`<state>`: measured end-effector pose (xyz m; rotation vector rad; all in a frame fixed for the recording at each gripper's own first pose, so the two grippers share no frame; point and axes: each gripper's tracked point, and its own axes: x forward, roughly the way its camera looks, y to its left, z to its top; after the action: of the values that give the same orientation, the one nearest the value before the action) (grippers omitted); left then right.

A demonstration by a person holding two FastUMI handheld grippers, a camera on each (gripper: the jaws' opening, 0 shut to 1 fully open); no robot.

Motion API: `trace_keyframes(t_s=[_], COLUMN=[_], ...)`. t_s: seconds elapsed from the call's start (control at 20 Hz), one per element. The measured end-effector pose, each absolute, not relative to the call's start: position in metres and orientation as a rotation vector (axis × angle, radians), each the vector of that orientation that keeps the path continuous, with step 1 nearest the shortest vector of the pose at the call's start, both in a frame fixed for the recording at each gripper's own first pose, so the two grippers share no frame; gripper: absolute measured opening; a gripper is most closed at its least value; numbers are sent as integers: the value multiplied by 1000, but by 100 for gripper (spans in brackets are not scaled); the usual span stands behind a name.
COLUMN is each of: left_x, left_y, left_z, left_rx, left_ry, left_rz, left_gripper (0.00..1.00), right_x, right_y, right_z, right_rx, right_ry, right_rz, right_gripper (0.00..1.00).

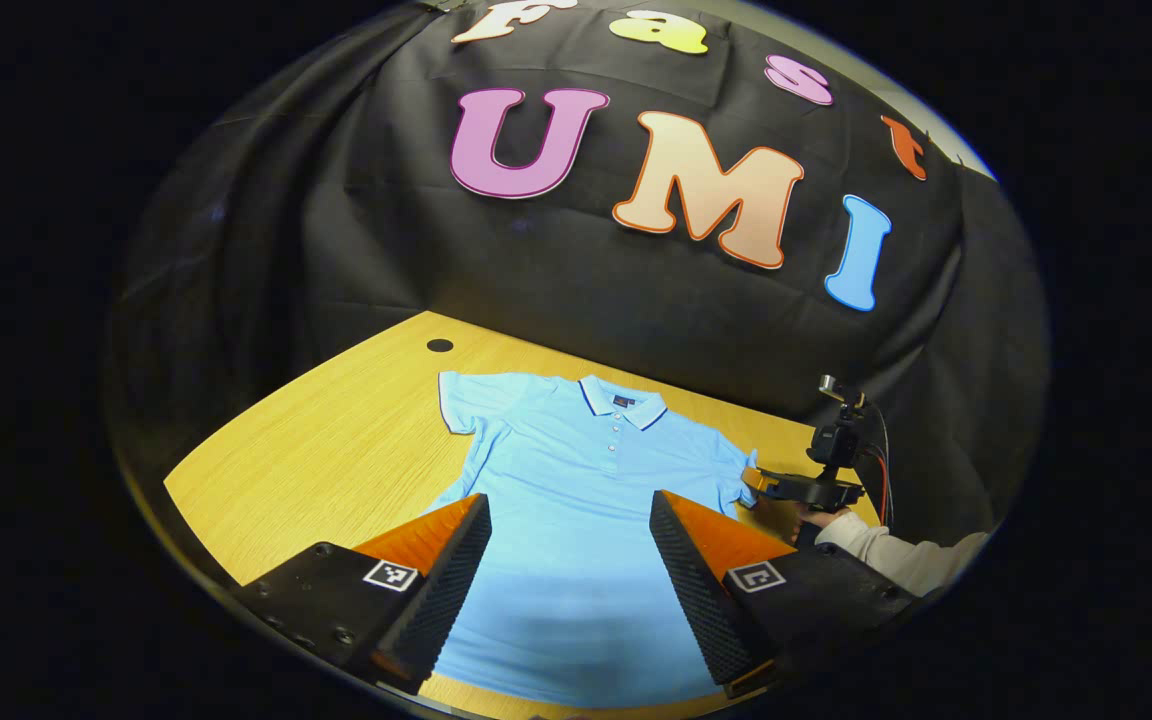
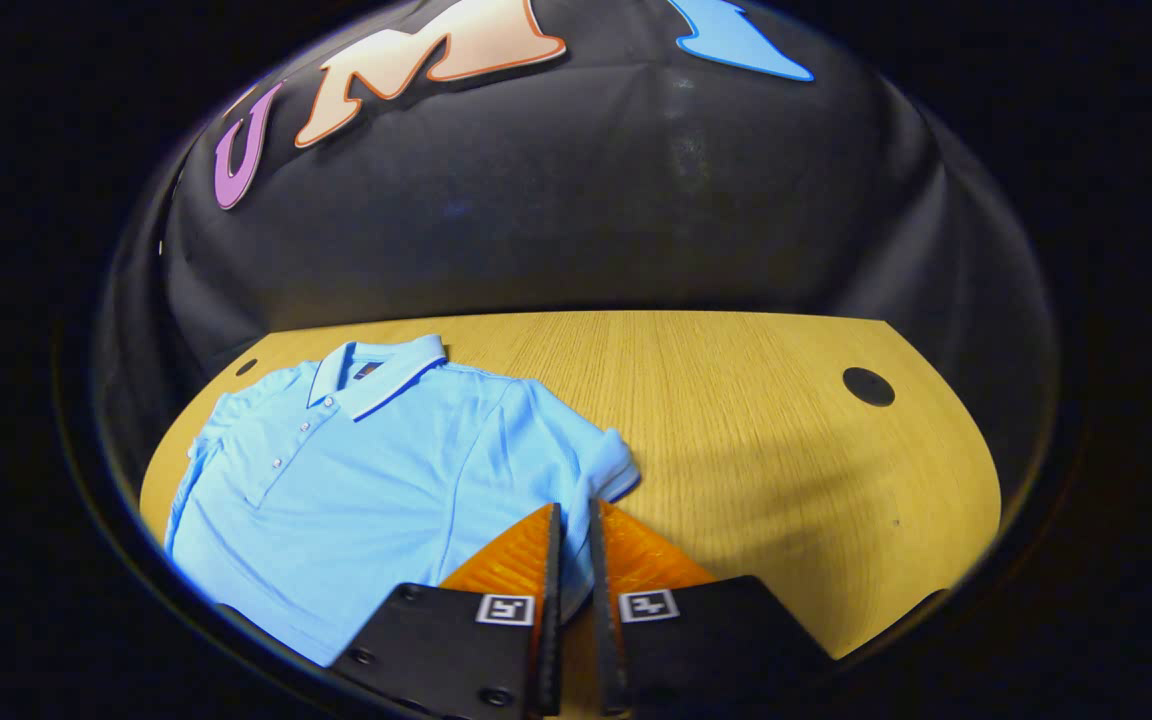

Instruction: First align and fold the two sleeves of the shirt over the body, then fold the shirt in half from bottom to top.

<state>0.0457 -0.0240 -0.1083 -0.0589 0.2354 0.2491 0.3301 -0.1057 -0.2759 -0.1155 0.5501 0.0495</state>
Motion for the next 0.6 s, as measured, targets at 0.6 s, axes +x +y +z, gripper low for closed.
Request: trace_keyframes(t_s=[0.6], left_x=[54], left_y=[-7], left_z=[-114], left_rx=[-62], left_ry=[257], left_rz=[187], left_gripper=[96], right_x=[331], right_y=[9], right_z=[-230], right_rx=[-43], right_ry=[419], right_rz=[194], right_gripper=[11])
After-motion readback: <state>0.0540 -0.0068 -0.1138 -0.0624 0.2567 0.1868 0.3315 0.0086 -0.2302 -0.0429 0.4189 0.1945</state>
